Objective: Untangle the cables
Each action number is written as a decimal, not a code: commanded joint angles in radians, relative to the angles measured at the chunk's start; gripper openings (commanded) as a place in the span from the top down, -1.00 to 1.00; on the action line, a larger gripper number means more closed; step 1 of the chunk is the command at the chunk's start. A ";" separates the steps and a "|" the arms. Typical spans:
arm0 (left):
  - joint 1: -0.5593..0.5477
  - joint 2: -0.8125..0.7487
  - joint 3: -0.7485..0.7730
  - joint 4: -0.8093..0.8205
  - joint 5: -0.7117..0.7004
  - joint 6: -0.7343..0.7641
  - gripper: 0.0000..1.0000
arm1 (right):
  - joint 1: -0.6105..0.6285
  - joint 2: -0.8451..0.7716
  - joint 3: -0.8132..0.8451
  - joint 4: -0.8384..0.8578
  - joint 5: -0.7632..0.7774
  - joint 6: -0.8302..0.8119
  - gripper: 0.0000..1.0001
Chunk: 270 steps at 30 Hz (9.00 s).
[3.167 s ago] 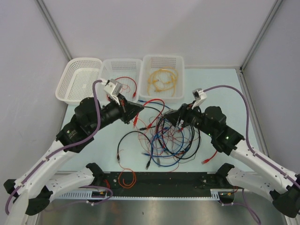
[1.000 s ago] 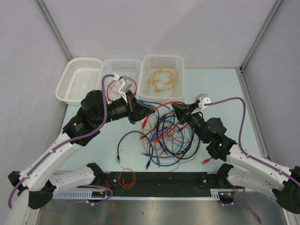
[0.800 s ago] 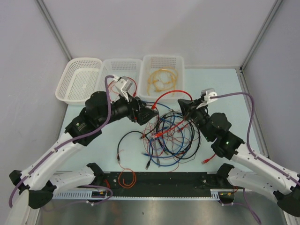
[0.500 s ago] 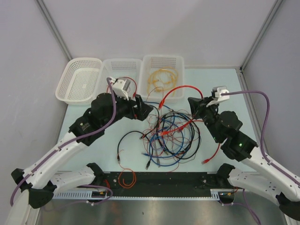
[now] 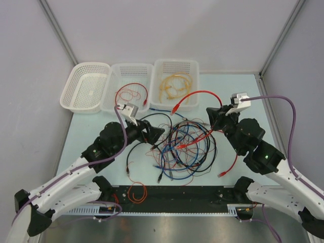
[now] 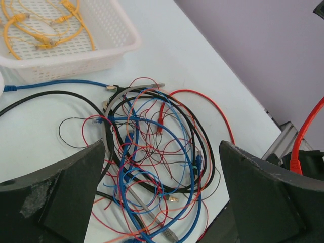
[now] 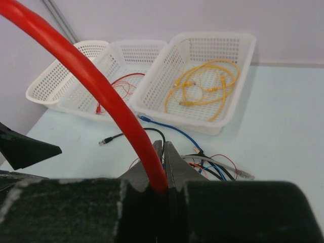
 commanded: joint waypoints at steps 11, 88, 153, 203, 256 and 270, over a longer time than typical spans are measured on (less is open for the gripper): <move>0.000 0.045 -0.051 0.112 0.264 -0.021 -0.98 | -0.001 0.001 0.059 -0.105 0.017 0.052 1.00; -0.230 0.399 0.386 -0.099 0.282 0.207 1.00 | -0.297 -0.268 0.021 -0.082 -0.061 0.224 1.00; 0.429 1.098 1.374 -0.076 -0.307 0.499 1.00 | -0.349 -0.056 -0.149 -0.042 -0.075 0.228 1.00; -0.003 0.257 0.421 0.105 0.249 0.335 -0.99 | -0.255 -0.113 -0.174 -0.173 -0.486 0.278 1.00; 0.419 0.579 0.682 -0.176 -0.005 0.100 1.00 | -0.159 -0.153 -0.145 -0.231 -0.169 0.256 -0.57; 0.551 0.904 1.147 -0.233 -0.181 0.094 1.00 | -0.252 -0.036 -0.146 -0.194 -0.248 0.228 -0.54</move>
